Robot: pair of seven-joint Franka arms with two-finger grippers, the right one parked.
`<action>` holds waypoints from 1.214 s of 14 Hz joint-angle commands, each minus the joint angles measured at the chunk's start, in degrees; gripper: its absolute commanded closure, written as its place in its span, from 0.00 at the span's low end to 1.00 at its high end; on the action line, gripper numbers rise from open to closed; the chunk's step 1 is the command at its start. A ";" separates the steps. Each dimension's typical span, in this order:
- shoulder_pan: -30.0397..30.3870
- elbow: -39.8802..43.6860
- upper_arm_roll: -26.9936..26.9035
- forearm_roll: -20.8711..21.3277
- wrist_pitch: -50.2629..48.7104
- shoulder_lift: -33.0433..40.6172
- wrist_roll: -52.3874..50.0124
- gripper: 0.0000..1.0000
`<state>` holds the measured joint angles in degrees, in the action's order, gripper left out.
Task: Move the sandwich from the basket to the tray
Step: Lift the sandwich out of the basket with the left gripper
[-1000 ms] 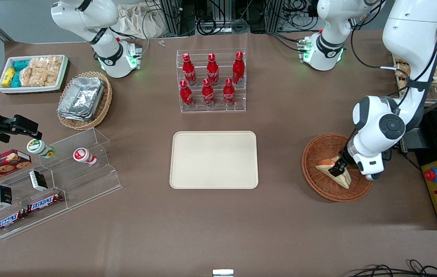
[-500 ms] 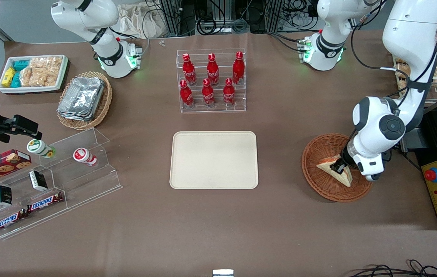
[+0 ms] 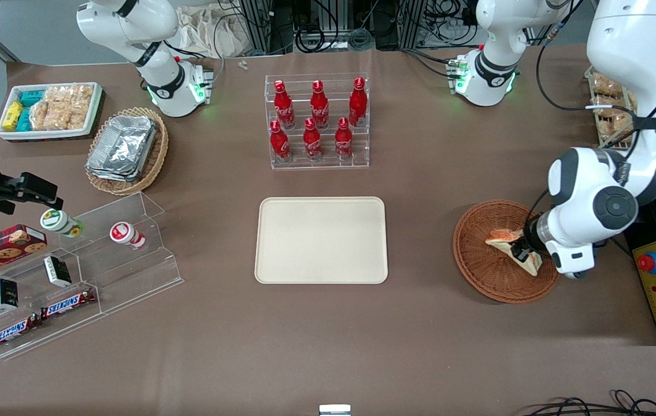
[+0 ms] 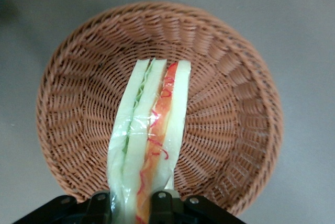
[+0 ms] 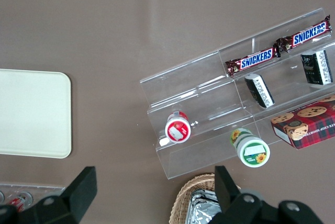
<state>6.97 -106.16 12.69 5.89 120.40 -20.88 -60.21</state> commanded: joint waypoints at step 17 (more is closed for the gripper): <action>-19.79 24.33 17.89 4.81 -11.25 -16.20 11.00 1.00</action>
<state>-11.14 -84.80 30.52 7.19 108.56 -32.81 -50.05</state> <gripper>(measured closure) 0.806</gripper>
